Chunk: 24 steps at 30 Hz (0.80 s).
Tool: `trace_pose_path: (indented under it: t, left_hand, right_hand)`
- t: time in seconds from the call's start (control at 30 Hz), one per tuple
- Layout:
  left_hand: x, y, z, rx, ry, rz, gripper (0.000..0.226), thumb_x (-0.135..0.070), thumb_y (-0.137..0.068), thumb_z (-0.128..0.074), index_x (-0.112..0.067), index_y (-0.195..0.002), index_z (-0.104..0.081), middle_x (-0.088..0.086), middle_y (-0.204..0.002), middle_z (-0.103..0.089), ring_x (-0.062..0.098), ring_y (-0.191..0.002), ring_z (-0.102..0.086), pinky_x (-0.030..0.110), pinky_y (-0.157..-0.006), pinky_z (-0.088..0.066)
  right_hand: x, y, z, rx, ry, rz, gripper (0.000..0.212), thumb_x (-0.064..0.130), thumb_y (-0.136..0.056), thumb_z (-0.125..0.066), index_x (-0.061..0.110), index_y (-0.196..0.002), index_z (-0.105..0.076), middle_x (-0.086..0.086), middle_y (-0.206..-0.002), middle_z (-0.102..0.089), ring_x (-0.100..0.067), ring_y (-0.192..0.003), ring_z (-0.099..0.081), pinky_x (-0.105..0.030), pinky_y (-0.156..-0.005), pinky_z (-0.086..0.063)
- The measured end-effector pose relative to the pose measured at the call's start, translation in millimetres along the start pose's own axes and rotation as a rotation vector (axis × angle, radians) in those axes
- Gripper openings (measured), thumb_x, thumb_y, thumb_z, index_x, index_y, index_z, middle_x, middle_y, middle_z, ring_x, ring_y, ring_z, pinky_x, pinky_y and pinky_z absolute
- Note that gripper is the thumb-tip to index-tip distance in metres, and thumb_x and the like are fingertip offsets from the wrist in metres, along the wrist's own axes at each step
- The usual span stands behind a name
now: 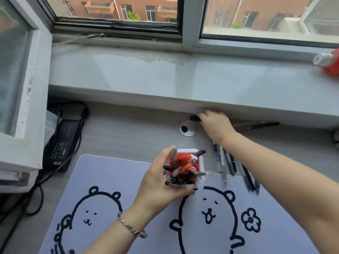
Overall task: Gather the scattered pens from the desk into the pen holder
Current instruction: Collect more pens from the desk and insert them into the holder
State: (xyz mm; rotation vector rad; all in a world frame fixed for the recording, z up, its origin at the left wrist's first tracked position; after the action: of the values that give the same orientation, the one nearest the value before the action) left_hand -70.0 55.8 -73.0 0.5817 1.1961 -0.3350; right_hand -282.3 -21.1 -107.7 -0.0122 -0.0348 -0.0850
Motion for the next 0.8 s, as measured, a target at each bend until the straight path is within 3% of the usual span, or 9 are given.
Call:
trace_pose_path:
  t: [0.07,0.17,0.3,0.43,0.5,0.57,0.63,0.7,0.8]
  left_hand:
    - [4.5,3.1,1.0,0.007,0.024,0.019,0.086,-0.033,-0.050,-0.088,-0.046,-0.122,-0.042,-0.010,-0.122,-0.055,0.013,-0.111,-0.058,0.037,-0.094,-0.049]
    - [10.8,11.7,1.1,-0.005,-0.051,-0.008,0.090,-0.039,-0.046,-0.087,-0.044,-0.123,-0.042,-0.013,-0.121,-0.054,0.016,-0.109,-0.059,0.040,-0.092,-0.051]
    - [13.1,26.0,-8.5,0.027,-0.078,-0.025,0.087,-0.041,-0.045,-0.085,-0.051,-0.119,-0.041,-0.022,-0.120,-0.051,0.012,-0.108,-0.059,0.039,-0.092,-0.051]
    - [11.2,34.8,-15.4,0.072,-0.100,-0.014,0.092,-0.046,-0.042,-0.083,-0.062,-0.116,-0.031,-0.022,-0.126,-0.047,0.012,-0.112,-0.055,0.039,-0.097,-0.047]
    - [6.7,37.8,-15.0,0.086,-0.152,-0.018,0.104,-0.039,-0.048,-0.087,-0.065,-0.121,-0.018,-0.022,-0.134,-0.037,0.008,-0.123,-0.044,0.036,-0.103,-0.040]
    - [-8.4,39.8,-15.3,0.069,-0.349,-0.199,0.108,-0.045,-0.052,-0.083,-0.062,-0.129,-0.008,-0.013,-0.148,-0.023,0.010,-0.134,-0.028,0.035,-0.106,-0.033]
    - [-24.6,40.6,-24.3,0.054,-0.597,-0.433,0.100,-0.064,-0.054,-0.068,-0.052,-0.136,-0.013,-0.003,-0.152,-0.020,0.023,-0.138,-0.025,0.044,-0.106,-0.032]
    - [-31.9,36.9,-33.9,0.004,-0.809,-0.562,0.089,-0.074,-0.056,-0.056,-0.044,-0.135,-0.027,0.002,-0.147,-0.036,0.031,-0.136,-0.029,0.055,-0.105,-0.032]
    - [-37.4,26.3,-39.6,-0.082,-0.856,-0.612,0.065,-0.068,-0.065,-0.052,-0.033,-0.120,-0.052,0.001,-0.115,-0.063,0.031,-0.126,-0.045,0.054,-0.098,-0.038]
  right_hand:
    - [7.0,23.3,35.0,-0.204,-0.290,-0.003,0.038,0.005,-0.085,-0.055,0.005,-0.123,-0.051,-0.018,-0.110,-0.060,-0.037,-0.093,-0.060,-0.043,-0.076,-0.049]
    - [7.3,80.6,86.1,-0.398,-0.743,-0.118,0.047,0.007,-0.085,-0.060,0.018,-0.128,-0.044,-0.008,-0.100,-0.054,-0.024,-0.082,-0.059,-0.032,-0.069,-0.053]
    - [4.0,170.6,125.9,-0.571,-1.080,-0.263,0.042,0.016,-0.079,-0.065,0.046,-0.104,-0.048,0.011,-0.089,-0.056,-0.015,-0.086,-0.059,-0.034,-0.064,-0.058]
    - [12.1,225.6,134.1,-0.583,-1.153,-0.290,0.032,0.049,-0.073,-0.067,0.045,-0.101,-0.051,0.014,-0.092,-0.064,-0.012,-0.087,-0.064,-0.031,-0.071,-0.058]
    - [13.0,240.3,133.4,-0.602,-1.136,-0.314,0.032,0.053,-0.073,-0.064,0.044,-0.101,-0.051,0.013,-0.090,-0.065,-0.013,-0.086,-0.065,-0.034,-0.074,-0.058]
    - [13.5,248.5,133.3,-0.627,-1.117,-0.340,0.031,0.053,-0.073,-0.065,0.045,-0.100,-0.050,0.012,-0.088,-0.065,-0.013,-0.085,-0.065,-0.036,-0.073,-0.058]
    - [14.0,251.1,132.7,-0.646,-1.098,-0.368,0.031,0.042,-0.075,-0.069,0.047,-0.098,-0.050,0.012,-0.087,-0.065,-0.012,-0.085,-0.065,-0.037,-0.073,-0.058]
    - [17.6,249.0,132.1,-0.643,-1.075,-0.371,0.035,0.031,-0.076,-0.069,0.049,-0.097,-0.049,0.016,-0.086,-0.065,-0.010,-0.084,-0.065,-0.036,-0.073,-0.058]
    - [28.9,242.3,133.5,-0.636,-1.066,-0.315,0.033,0.033,-0.075,-0.064,0.050,-0.098,-0.048,0.020,-0.085,-0.064,-0.011,-0.083,-0.065,-0.032,-0.073,-0.059]
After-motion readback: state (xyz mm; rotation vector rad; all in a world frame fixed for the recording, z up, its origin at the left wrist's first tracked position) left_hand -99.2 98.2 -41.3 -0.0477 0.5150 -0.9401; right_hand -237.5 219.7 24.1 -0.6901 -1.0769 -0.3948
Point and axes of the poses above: each hand's wrist, its own y-axis away from the middle knuckle, its own z-axis out of the back of the hand, x = y × z, the point moved 6 cm from there along -y, towards the middle knuckle
